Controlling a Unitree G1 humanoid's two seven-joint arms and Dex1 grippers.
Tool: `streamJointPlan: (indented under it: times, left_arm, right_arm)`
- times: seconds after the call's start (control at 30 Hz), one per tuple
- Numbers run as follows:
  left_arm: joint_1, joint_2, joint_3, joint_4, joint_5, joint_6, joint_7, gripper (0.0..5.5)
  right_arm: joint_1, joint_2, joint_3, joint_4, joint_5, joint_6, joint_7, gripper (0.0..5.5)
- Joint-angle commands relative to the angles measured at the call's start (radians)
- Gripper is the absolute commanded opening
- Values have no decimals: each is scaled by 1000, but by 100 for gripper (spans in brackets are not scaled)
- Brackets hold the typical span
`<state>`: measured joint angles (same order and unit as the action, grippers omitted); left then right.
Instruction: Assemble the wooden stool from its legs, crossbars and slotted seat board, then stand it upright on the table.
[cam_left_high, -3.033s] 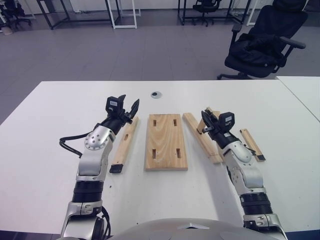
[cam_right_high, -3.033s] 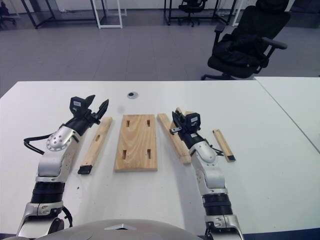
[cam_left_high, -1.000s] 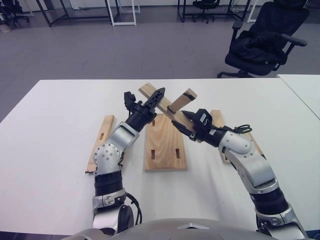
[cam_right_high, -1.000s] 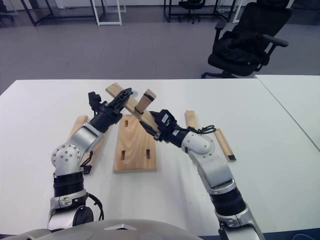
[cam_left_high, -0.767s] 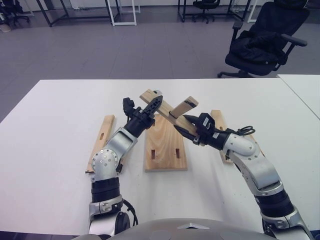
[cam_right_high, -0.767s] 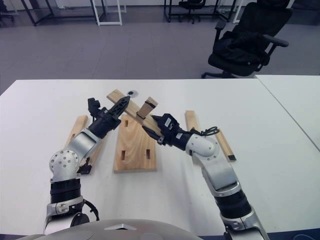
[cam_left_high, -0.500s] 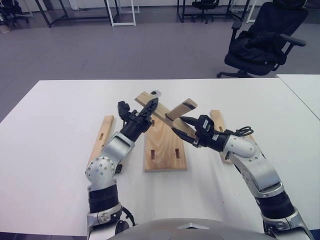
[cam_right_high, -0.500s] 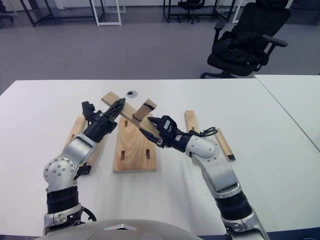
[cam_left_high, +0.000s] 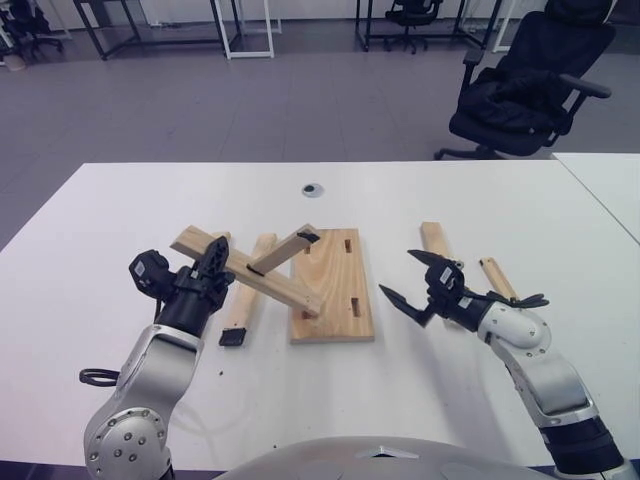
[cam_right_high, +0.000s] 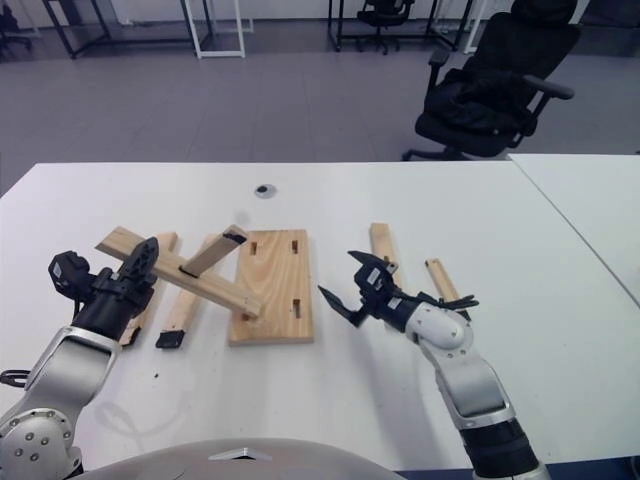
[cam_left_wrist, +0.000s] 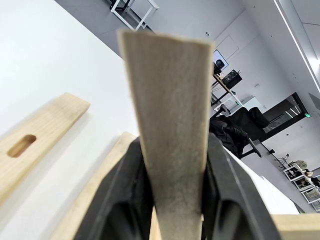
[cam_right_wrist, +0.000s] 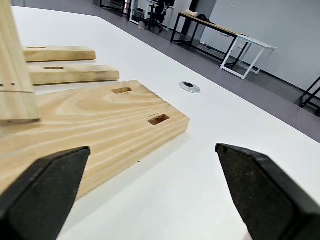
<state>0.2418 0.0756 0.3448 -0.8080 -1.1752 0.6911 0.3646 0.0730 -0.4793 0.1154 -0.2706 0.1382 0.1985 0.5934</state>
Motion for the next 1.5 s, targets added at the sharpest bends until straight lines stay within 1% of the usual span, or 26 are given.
streamJointPlan:
  times: [0.03,0.23,0.5,0.57,0.63,0.77,0.8,0.87,0.97,1.07,1.13,1.27,1.33,1.37,1.43,1.5]
  left_arm:
    - [47,25,-62,-22,53,10,44,102]
    - [31,137,-57,-66,80,9,95,102]
    - [52,209,-122,-99,110,47,169,102]
    - [27,221,-197,-93,195,64,182,102]
    - [-4,206,-277,-104,293,66,220,102]
    - [-36,181,-471,-151,476,61,238,102]
    - [-30,173,-528,-160,521,64,243,102]
    - [6,161,-609,-175,601,63,251,102]
    - [64,174,-697,-173,719,37,221,102]
    - [141,208,-754,-113,832,-40,150,102]
    - [127,234,-806,-61,913,-73,96,102]
    - [26,271,-893,-27,1047,2,10,103]
    - [16,253,-907,-9,1060,34,-7,103]
    - [6,243,-897,-8,1062,45,-13,103]
    - [-37,217,-860,-20,1064,52,-21,103]
    - [-121,124,-770,-35,1010,35,-16,103]
  right_arm:
    - [-15,14,-11,40,-24,-35,-25,468]
    - [4,27,-6,44,-55,-58,-61,468]
    - [23,37,6,18,-86,-55,-85,468]
    - [8,43,25,19,-98,-49,-90,468]
    - [-31,50,51,17,-108,-31,-78,468]
    - [-64,39,70,4,-109,1,-44,468]
    - [-77,27,75,11,-112,0,-24,468]
    - [-103,3,65,35,-112,-2,1,468]
    - [-122,-10,49,65,-113,-7,6,468]
    - [-144,-6,39,102,-123,-18,-8,468]
    - [-166,-1,29,138,-127,-29,-18,468]
    - [-173,9,37,177,-141,-52,-31,468]
    - [-168,25,48,179,-152,-55,-39,468]
    - [-164,32,52,178,-156,-55,-45,468]
    - [-156,41,54,180,-161,-55,-55,468]
    - [-159,52,51,188,-164,-55,-70,468]
